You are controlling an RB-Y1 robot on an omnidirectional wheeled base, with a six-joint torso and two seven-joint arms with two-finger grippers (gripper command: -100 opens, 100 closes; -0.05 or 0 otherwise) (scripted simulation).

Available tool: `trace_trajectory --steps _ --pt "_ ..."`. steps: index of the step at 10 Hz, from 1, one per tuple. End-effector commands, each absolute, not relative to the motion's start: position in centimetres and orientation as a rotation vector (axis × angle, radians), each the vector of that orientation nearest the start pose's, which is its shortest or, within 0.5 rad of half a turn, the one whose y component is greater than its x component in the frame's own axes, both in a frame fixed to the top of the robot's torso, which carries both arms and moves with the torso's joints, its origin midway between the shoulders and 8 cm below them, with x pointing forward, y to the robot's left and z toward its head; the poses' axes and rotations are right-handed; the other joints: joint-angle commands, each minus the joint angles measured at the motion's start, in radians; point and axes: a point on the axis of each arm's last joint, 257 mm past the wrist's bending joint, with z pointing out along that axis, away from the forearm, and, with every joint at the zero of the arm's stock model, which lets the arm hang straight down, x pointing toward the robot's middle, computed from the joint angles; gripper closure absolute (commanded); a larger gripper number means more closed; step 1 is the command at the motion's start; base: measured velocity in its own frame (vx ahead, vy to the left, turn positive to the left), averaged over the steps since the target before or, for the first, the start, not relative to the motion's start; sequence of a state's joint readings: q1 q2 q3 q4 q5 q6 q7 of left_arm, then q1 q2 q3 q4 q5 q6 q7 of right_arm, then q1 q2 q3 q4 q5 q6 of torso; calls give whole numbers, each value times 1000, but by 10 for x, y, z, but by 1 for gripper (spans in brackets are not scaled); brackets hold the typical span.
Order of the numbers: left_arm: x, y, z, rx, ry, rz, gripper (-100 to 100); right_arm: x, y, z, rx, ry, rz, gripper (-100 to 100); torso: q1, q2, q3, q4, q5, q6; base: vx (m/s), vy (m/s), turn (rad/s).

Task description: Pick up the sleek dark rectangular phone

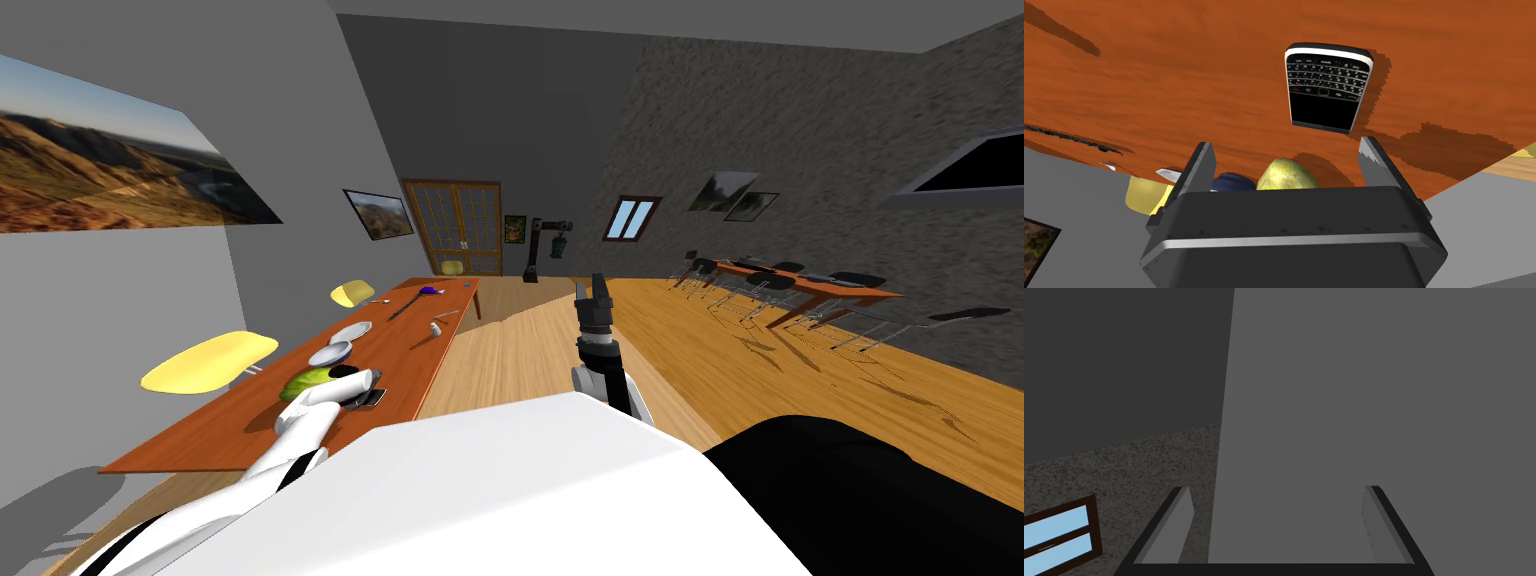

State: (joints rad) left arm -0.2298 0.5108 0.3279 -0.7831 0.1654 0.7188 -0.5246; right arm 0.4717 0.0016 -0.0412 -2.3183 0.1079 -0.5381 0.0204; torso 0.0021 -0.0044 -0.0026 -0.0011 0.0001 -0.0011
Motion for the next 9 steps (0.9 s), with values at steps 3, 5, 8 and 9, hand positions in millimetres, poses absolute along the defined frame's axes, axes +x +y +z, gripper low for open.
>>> trace_trajectory --steps 3,5,8,9 --pt "335 588 -495 -1829 2037 167 -100 331 -272 56 497 606 1204 0 -1 -1 -1 0 0 0 112 15 69" --pt "319 584 -504 -1881 2068 186 -100 331 -272 56 497 606 1204 0 1 1 1 0 0 0 67 28 50" --pt "301 575 -514 -1952 2113 202 -100 331 -272 56 497 606 1204 0 1 0 0 0 0 1 100 27 61" --pt "301 575 -514 -1952 2113 202 -100 331 -272 56 497 606 1204 0 0 0 0 0 0 0 63 8 32"
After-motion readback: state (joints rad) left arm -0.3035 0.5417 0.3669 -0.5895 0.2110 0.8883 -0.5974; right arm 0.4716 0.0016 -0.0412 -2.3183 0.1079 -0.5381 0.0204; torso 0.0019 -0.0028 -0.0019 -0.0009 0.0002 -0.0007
